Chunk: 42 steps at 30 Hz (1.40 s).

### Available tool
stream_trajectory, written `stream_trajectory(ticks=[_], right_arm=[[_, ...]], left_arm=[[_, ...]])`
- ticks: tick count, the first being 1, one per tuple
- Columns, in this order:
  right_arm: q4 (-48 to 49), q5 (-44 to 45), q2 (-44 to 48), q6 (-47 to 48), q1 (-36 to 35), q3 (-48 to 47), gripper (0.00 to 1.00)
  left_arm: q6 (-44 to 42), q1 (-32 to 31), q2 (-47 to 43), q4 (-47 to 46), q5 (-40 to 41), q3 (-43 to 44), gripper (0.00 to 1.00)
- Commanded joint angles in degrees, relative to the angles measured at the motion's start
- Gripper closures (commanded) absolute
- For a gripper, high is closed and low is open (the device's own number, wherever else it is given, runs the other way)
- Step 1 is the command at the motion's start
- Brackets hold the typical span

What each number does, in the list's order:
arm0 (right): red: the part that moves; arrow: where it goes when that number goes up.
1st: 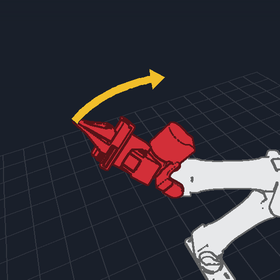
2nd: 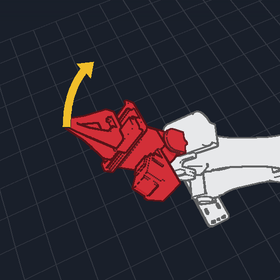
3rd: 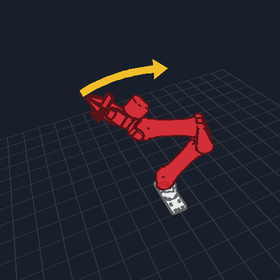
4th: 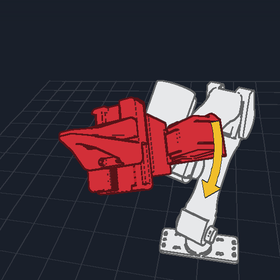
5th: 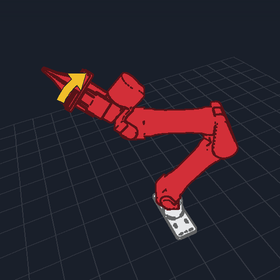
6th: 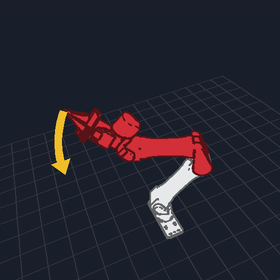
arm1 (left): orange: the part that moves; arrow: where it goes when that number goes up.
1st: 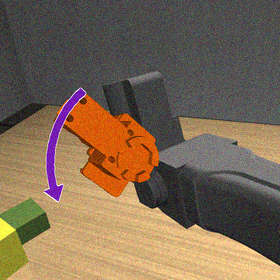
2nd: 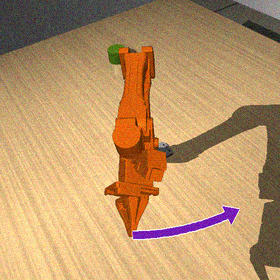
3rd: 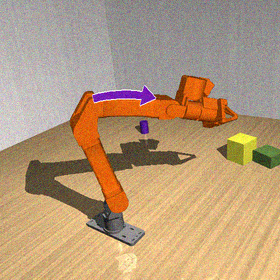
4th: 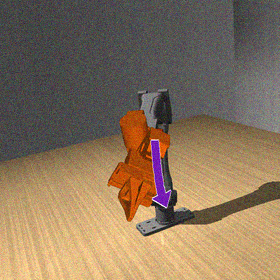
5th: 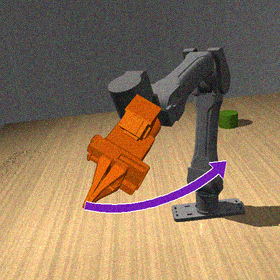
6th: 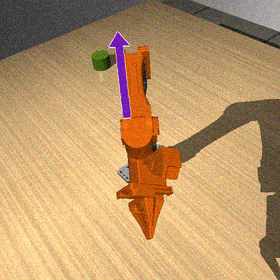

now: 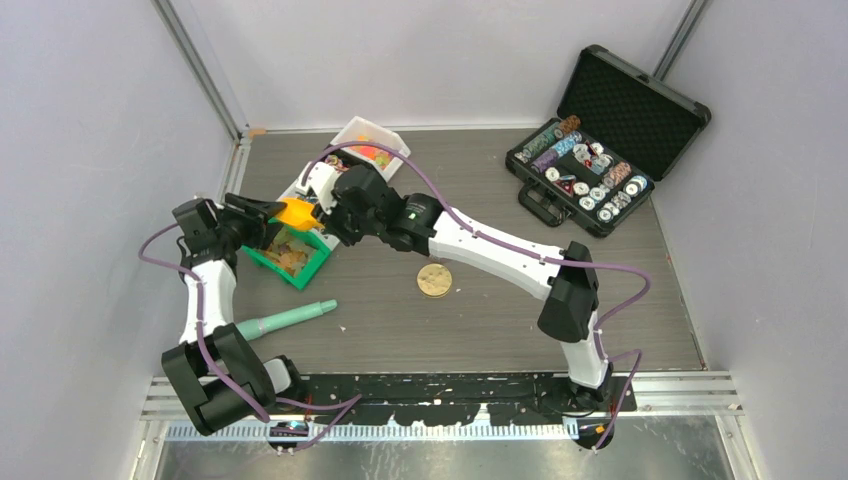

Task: Pack the candies
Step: Adjust the spatula, then scoop the fake candies from the storage box.

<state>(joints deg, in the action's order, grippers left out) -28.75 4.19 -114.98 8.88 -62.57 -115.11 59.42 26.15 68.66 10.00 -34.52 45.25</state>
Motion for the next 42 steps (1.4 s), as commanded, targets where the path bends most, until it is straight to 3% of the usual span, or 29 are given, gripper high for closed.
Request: stream_trajectory(ticks=[1,8,16,18,23,27,33,36,42], right_arm=[[13.91,-2.73,7.24,-2.73,-0.28,4.06,1.0],[30.07,-4.44,11.98,-5.38,0.13,15.9,1.0],[38.23,-7.36,12.06,-8.45,0.71,20.14,1.0],[38.18,-7.38,11.6,-8.64,0.74,20.03,1.0],[28.28,-2.2,8.81,-8.63,0.77,14.67,1.0],[20.85,0.92,6.51,-8.67,0.71,11.13,1.0],[6.36,3.48,0.19,-5.08,-0.85,-1.36,1.0],[2.13,3.93,-3.33,-3.48,-1.89,-6.34,1.0],[-6.08,5.01,-10.1,-0.3,-3.14,-16.1,1.0]], left_arm=[[0.87,-0.36,-1.02,-3.91,-0.64,-1.53,0.5],[1.82,-0.34,-1.48,-4.01,-0.82,-2.16,0.78],[3.74,-0.38,-2.29,-5.25,-0.77,-3.23,0.95],[3.66,-0.37,-2.63,-4.97,-0.22,-3.18,0.88],[-2.48,0.01,-2.24,2.35,5.35,1.99,0.26],[-10.13,0.2,-1.6,7.42,12.65,7.45,0.06],[-19.65,1.1,2.22,14.2,22.85,13.4,0.0],[-21.27,1.54,4.39,10.59,24.17,11.47,0.0],[-22.69,3.52,12.12,6.24,23.1,13.7,0.23]])
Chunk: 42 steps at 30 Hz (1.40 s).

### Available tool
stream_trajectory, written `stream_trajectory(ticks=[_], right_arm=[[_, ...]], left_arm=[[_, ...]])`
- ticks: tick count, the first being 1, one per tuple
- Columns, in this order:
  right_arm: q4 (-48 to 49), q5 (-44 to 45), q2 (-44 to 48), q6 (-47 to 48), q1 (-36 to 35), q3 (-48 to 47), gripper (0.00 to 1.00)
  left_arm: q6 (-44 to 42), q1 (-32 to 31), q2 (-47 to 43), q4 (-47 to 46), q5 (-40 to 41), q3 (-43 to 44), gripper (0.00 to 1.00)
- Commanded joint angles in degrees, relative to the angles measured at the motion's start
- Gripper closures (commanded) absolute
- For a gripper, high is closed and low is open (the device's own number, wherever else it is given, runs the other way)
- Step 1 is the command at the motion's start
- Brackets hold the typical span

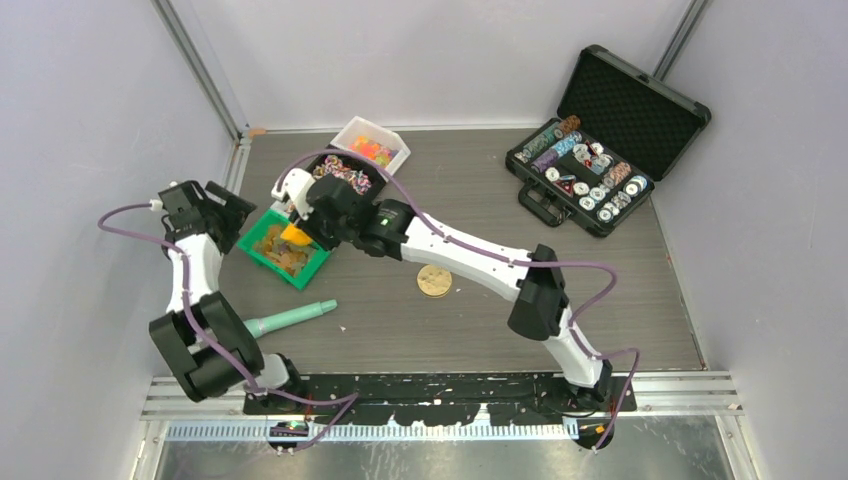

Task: Pack the candies
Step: Scoop the fake candies from the storage box.

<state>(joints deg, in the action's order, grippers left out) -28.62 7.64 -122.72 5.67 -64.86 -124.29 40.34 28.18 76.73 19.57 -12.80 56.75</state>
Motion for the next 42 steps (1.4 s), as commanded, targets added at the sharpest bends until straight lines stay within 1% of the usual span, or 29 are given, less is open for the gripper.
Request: stream_trajectory(ticks=[1,4,8,13,18,24,27,35,42], right_arm=[[-7.05,1.45,-3.08,3.4,-1.06,-7.61,1.0],[-8.29,1.64,-4.24,4.67,-1.88,-8.03,1.0],[-9.99,1.81,-6.43,6.81,-2.88,-10.48,1.0],[-13.42,5.3,-11.15,10.77,-4.58,-16.59,1.0],[-14.9,7.84,-15.63,13.58,-5.18,-20.86,1.0],[-14.99,7.67,-18.6,16.23,-6.05,-22.82,1.0],[-13.89,8.36,-20.01,17.17,-6.34,-23.96,1.0],[-5.53,8.96,-22.19,18.35,-6.42,-23.52,1.0],[1.99,9.25,-20.41,17.52,-6.5,-17.65,1.0]], left_arm=[[-4.19,1.98,5.54,-2.88,1.46,2.88,0.26],[-4.82,3.7,8.68,-3.69,1.62,3.6,0.33],[-4.26,5.09,12.29,-5.15,-0.24,4.18,0.45],[-4.92,5.67,14.72,-4.68,-1.45,5.15,0.52],[-5.4,5.83,15.64,-4.53,-1.27,5.71,0.55],[-4.01,5.83,17.86,-5.53,-5.85,4.85,0.58],[-3.32,5.76,18.09,-6.71,-6.9,3.78,0.6],[-2.1,5.66,18.85,-7.91,-8.69,2.42,0.62],[-1.66,5.39,19.35,-8.33,-9.31,1.87,0.64]])
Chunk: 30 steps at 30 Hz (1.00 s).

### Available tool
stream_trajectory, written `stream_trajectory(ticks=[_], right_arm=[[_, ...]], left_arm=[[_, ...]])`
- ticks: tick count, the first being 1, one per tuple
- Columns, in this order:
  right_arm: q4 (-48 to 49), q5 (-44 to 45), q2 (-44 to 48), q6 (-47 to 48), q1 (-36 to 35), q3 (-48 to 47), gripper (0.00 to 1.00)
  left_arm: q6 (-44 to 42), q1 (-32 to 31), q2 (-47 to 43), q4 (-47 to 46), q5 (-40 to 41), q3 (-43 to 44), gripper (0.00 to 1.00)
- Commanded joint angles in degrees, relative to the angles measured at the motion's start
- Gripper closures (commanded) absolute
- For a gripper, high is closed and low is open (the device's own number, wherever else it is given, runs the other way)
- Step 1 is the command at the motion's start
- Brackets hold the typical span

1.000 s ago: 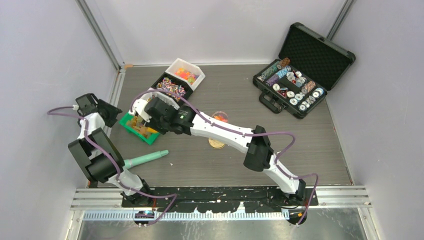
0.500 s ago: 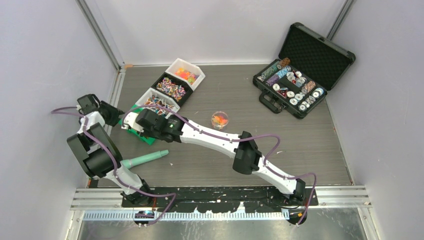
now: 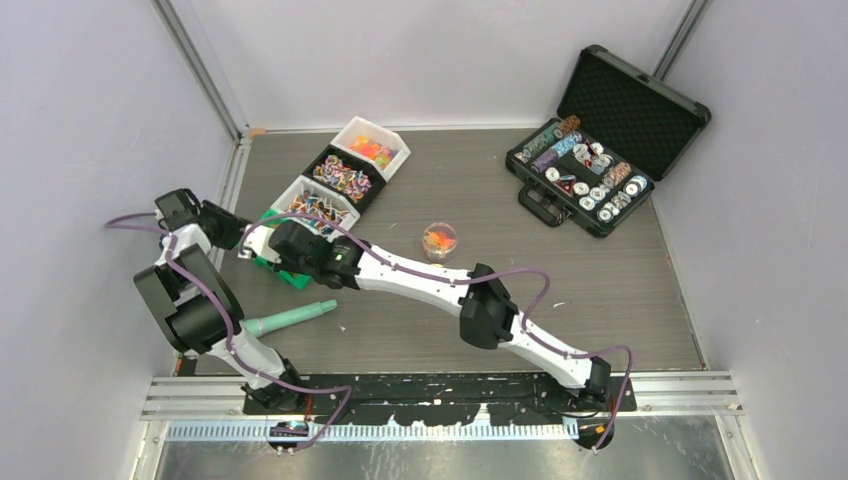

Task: Pack the candies
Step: Scoop the fake candies from the storage box.

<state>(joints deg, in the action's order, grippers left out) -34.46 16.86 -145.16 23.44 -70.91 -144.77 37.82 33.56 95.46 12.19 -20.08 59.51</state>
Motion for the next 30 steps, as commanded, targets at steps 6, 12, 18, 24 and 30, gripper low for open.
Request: stream_trajectory(ticks=[6,12,18,24,30], right_arm=[[13.79,0.89,5.07,-2.2,-0.44,10.57,1.0],[17.72,1.11,7.87,-4.07,-0.34,16.05,1.0],[22.43,2.24,11.72,-5.95,-0.03,23.62,1.0],[30.19,1.28,17.15,-7.24,0.24,34.02,1.0],[38.83,-0.17,20.42,-10.72,1.17,43.01,1.0]], left_arm=[[1.07,-0.11,0.79,-1.23,-2.24,-1.1,0.64],[1.02,-0.17,0.95,-1.24,-2.41,-1.25,0.64],[0.95,-0.25,0.23,-0.86,-2.51,-1.41,0.65],[1.11,-0.25,0.1,-0.41,-2.62,-1.66,0.65],[1.49,-0.27,-0.34,-0.25,-2.51,-1.81,0.64]])
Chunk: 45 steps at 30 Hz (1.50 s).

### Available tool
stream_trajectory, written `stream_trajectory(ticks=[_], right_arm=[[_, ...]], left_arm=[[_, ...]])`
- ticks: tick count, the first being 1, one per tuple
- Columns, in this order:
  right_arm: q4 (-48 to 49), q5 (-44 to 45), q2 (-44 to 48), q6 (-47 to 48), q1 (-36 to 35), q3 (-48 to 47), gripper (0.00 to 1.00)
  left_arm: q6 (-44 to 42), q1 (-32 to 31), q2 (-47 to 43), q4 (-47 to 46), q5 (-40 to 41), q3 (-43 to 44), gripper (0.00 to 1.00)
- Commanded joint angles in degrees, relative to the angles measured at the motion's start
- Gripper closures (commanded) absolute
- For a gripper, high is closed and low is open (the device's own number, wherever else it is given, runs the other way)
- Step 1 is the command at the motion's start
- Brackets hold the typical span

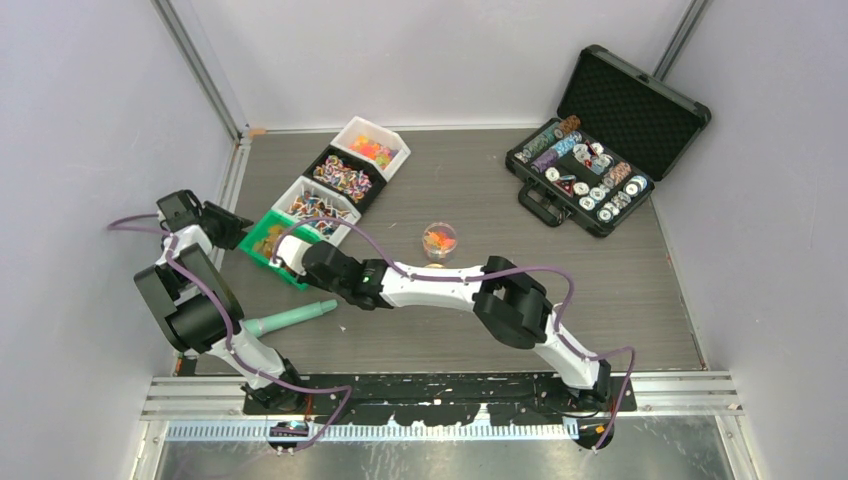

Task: Pack the candies
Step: Scoop the fake candies from the storage box.

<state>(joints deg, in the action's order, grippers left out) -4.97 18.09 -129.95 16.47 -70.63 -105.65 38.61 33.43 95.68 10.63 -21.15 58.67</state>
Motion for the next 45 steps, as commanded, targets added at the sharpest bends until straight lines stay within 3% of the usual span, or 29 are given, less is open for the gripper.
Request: stream_trajectory(ticks=[1,17,45], right_arm=[[10.98,-1.85,5.5,-4.53,1.23,5.14,1.0],[24.91,-1.12,6.67,-10.49,2.59,13.75,1.0],[41.96,-0.72,23.35,-6.22,2.95,35.34,1.0]], left_arm=[[0.8,-0.2,-0.81,1.28,-1.25,-1.02,0.64],[1.22,-0.24,-3.22,2.27,-0.73,-0.45,0.6],[1.62,-0.54,-12.11,6.23,-0.56,5.07,0.42]])
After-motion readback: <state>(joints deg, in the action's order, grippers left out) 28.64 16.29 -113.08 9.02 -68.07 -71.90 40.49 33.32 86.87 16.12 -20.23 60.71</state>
